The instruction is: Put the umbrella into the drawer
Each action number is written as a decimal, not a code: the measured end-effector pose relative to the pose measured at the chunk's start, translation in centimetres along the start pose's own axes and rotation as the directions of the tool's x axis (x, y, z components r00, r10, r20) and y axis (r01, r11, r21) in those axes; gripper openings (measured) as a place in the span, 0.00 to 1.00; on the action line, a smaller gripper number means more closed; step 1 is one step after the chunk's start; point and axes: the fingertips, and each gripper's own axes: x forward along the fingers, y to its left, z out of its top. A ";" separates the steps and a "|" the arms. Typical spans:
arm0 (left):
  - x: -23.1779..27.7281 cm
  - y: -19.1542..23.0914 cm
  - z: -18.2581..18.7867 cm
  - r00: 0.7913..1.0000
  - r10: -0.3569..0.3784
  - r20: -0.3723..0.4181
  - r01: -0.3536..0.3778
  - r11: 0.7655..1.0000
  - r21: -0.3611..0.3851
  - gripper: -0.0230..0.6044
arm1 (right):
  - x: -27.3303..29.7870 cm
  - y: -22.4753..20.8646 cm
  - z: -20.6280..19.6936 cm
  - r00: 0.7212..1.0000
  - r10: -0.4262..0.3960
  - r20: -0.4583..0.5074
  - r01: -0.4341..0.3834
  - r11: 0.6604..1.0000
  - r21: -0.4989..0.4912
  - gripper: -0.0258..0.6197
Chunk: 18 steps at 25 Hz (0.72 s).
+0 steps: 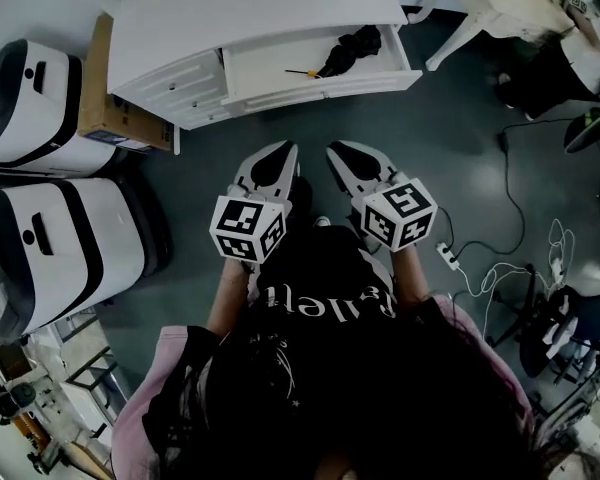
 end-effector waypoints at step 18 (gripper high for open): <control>-5.5 -1.5 -1.9 0.996 0.082 0.033 -0.082 0.997 -0.007 0.06 | -1.3 5.1 -2.9 0.995 0.086 -0.049 -0.091 0.990 -0.108 0.13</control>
